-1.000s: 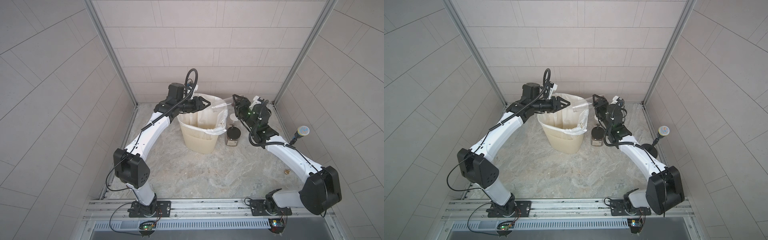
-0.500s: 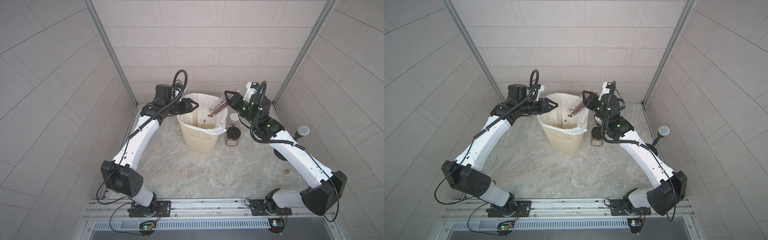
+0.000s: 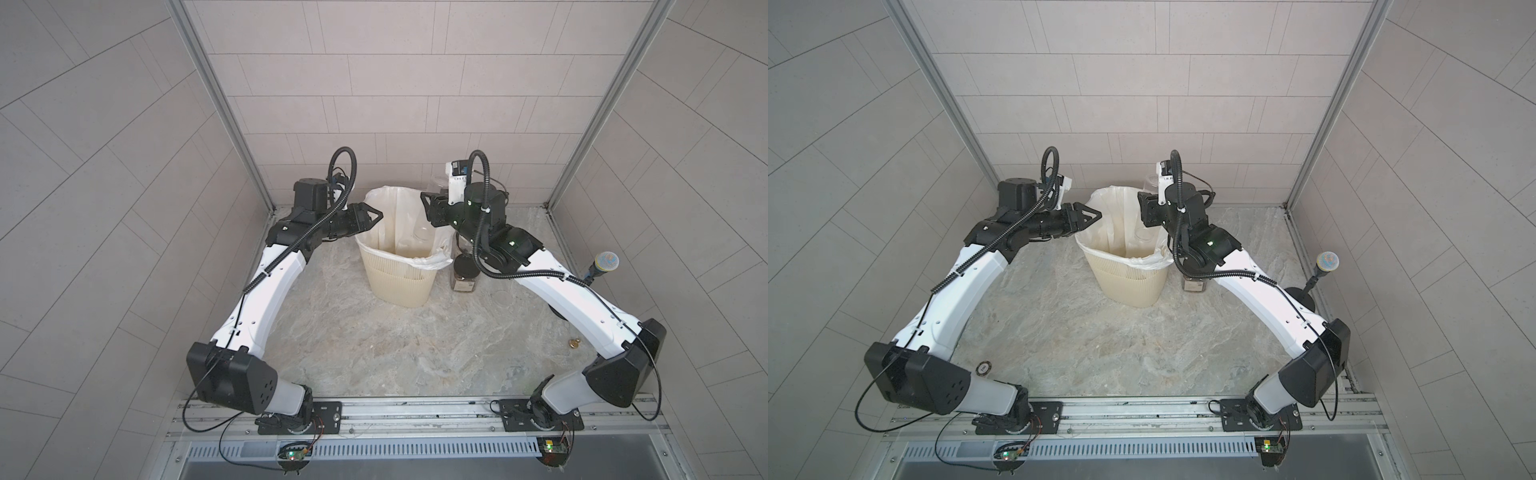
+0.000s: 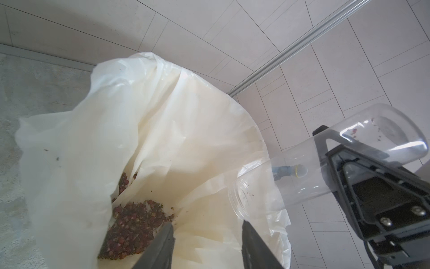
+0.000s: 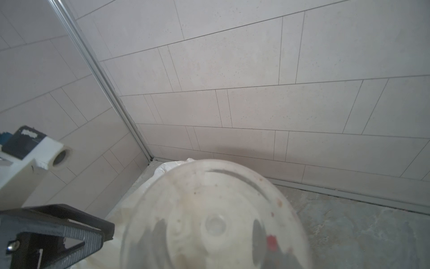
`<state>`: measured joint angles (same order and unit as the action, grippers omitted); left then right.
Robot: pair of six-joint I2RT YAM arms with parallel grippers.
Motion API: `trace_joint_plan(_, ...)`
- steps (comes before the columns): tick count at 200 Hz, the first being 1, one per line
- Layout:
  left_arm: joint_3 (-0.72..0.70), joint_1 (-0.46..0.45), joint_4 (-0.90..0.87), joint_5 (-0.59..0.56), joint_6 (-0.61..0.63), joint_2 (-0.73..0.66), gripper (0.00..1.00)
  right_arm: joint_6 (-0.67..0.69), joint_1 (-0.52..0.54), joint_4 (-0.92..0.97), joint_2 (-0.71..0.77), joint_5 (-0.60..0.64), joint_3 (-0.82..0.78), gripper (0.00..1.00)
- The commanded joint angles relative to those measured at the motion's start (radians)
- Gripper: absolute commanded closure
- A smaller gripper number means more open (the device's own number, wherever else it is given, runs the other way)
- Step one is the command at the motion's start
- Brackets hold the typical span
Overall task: Empty the moldy dried flower tea in the jars
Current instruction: Pour the moldy dried flower tea into the trash bin.
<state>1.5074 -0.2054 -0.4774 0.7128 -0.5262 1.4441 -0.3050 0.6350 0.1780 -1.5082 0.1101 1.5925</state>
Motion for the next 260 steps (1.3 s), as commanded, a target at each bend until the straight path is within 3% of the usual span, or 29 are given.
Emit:
trace_joint_plan(1, -0.025, 0.01, 0.048, 0.023, -0.016, -0.035, 0.49, 0.192, 0.024, -0.039, -0.007, 0.022, 0.039, 0.49)
trace_joint_plan(31, -0.032, 0.013, 0.057, 0.024, -0.02, -0.03, 0.5, 0.21, 0.016, -0.048, -0.042, -0.019, 0.074, 0.49)
trace_joint_plan(59, -0.025, 0.02, 0.065, 0.026, -0.018, -0.029, 0.5, -0.12, -0.079, -0.236, -0.069, -0.332, 0.042, 0.51)
trace_joint_plan(68, -0.018, 0.02, 0.063, 0.028, -0.021, -0.028, 0.5, -0.098, -0.069, -0.217, -0.08, -0.312, 0.066, 0.52)
trace_joint_plan(87, -0.014, 0.021, 0.068, 0.034, -0.02, -0.028, 0.5, 0.084, -0.011, -0.053, -0.113, -0.15, 0.169, 0.52)
trace_joint_plan(111, -0.019, 0.024, 0.066, 0.039, -0.02, -0.031, 0.5, 0.002, -0.034, -0.132, -0.11, -0.22, 0.135, 0.52)
trace_joint_plan(134, -0.026, 0.026, 0.066, 0.039, -0.021, -0.037, 0.5, 0.163, 0.026, -0.043, -0.121, -0.06, 0.184, 0.52)
trace_joint_plan(161, -0.026, 0.029, 0.066, 0.04, -0.021, -0.038, 0.5, -0.105, -0.067, -0.203, -0.126, -0.296, 0.122, 0.53)
trace_joint_plan(188, -0.031, 0.03, 0.079, 0.039, -0.027, -0.034, 0.5, 0.167, 0.007, -0.045, -0.149, -0.075, 0.204, 0.53)
trace_joint_plan(197, -0.033, 0.029, 0.088, 0.039, -0.035, -0.033, 0.5, 0.124, -0.01, -0.046, -0.152, -0.113, 0.207, 0.52)
trace_joint_plan(212, -0.036, 0.03, 0.1, 0.04, -0.043, -0.028, 0.5, -0.092, -0.078, -0.193, -0.15, -0.316, 0.148, 0.52)
trace_joint_plan(218, -0.036, 0.029, 0.102, 0.039, -0.044, -0.027, 0.5, -0.111, -0.085, -0.22, -0.149, -0.318, 0.138, 0.53)
trace_joint_plan(239, -0.041, 0.03, 0.117, 0.039, -0.061, -0.025, 0.51, 0.141, -0.01, -0.034, -0.166, -0.114, 0.226, 0.52)
trace_joint_plan(260, -0.041, 0.028, 0.131, 0.04, -0.075, -0.019, 0.51, -0.087, -0.084, -0.169, -0.159, -0.287, 0.157, 0.54)
